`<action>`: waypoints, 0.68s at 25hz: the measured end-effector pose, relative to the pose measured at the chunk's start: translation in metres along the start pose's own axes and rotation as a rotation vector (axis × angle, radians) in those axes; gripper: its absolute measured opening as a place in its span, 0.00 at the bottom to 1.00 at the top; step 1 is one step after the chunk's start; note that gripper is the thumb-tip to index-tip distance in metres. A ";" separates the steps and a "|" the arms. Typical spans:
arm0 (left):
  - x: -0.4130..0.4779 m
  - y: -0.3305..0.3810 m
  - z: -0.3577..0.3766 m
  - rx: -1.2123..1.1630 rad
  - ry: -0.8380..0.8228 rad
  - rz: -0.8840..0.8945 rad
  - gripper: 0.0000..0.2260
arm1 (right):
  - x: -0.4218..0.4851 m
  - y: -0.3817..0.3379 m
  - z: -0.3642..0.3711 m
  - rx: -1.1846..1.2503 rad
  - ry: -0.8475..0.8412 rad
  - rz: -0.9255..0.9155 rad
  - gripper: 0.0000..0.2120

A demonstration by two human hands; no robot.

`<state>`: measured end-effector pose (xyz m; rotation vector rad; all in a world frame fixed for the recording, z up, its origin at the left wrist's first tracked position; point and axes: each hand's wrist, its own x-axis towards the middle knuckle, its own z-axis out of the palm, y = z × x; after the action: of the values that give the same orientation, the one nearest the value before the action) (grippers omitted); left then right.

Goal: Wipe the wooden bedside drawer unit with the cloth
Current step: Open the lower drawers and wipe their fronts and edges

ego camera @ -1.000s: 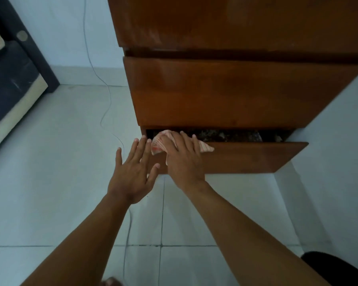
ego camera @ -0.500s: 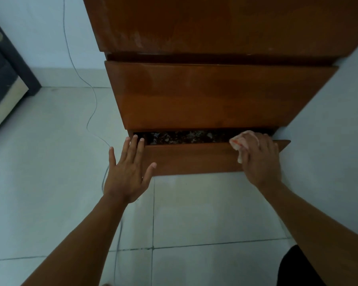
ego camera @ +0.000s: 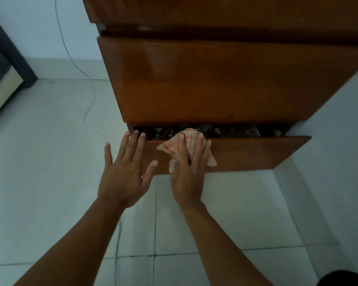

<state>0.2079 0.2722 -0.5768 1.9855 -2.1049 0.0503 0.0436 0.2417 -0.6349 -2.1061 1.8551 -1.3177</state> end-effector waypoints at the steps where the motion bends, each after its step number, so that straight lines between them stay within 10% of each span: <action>1: -0.001 0.000 0.004 0.001 0.026 0.004 0.35 | -0.001 0.003 0.013 -0.063 -0.017 -0.029 0.30; 17: 0.002 0.011 0.029 0.041 0.210 -0.028 0.38 | 0.055 0.238 -0.074 -0.266 0.269 0.165 0.30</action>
<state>0.1929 0.2656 -0.6032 1.9380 -1.9579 0.2864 -0.1945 0.1643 -0.6857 -1.9061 2.3752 -1.4462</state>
